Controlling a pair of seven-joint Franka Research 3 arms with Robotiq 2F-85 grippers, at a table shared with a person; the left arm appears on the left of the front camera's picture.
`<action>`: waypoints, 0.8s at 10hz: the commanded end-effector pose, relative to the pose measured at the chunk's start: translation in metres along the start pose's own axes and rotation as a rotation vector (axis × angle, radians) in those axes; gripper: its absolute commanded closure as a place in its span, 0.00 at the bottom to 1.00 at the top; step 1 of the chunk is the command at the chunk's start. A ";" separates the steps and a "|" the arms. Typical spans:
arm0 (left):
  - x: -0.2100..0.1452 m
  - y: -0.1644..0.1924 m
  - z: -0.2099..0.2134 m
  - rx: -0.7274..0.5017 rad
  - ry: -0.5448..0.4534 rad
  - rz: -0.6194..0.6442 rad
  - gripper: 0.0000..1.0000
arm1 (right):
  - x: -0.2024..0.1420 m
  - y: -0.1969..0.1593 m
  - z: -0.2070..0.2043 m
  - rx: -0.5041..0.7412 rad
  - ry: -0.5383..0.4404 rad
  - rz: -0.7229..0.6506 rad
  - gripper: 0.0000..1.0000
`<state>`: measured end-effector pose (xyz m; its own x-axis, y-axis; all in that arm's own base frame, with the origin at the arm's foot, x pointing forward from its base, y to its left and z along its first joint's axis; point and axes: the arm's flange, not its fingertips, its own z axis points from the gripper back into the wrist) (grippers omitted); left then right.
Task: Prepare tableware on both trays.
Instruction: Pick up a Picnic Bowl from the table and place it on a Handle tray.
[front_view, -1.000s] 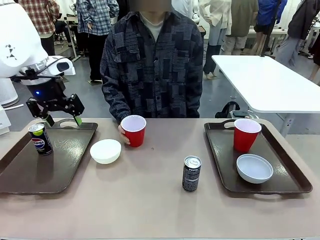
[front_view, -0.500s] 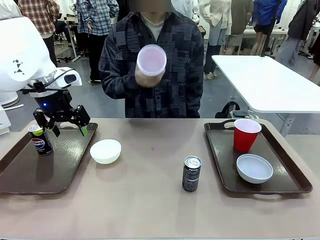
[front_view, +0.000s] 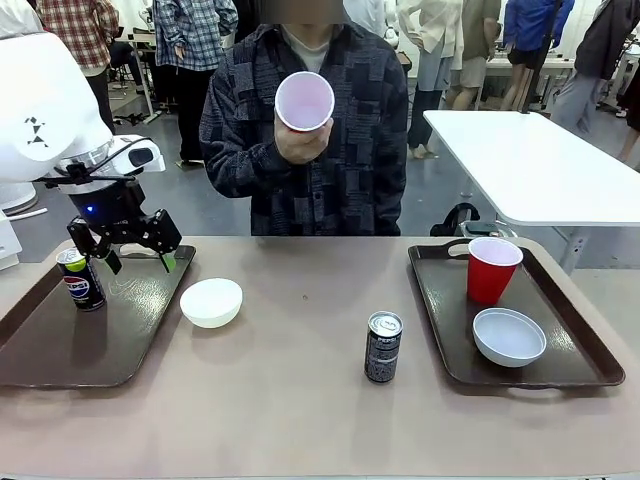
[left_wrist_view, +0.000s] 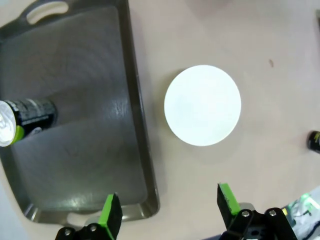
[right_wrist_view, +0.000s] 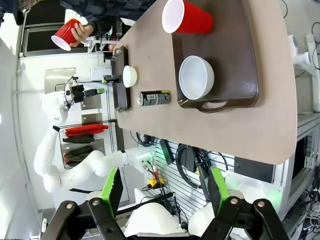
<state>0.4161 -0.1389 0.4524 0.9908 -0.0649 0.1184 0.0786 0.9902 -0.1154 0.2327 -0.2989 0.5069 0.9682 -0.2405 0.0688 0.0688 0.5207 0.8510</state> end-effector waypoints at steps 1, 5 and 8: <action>0.019 -0.004 -0.021 0.006 -0.038 -0.032 0.00 | 0.000 0.001 0.000 0.020 -0.006 0.016 0.11; 0.051 -0.002 -0.051 0.030 -0.082 -0.101 0.00 | 0.000 0.001 0.000 0.020 -0.006 0.016 0.11; 0.024 0.006 -0.031 -0.027 0.001 -0.111 0.00 | 0.000 0.001 0.000 0.020 -0.006 0.016 0.11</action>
<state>0.4680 -0.1473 0.4017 0.9752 -0.1531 0.1599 0.1702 0.9804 -0.0992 0.2332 -0.2984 0.5071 0.9685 -0.2393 0.0684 0.0689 0.5218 0.8503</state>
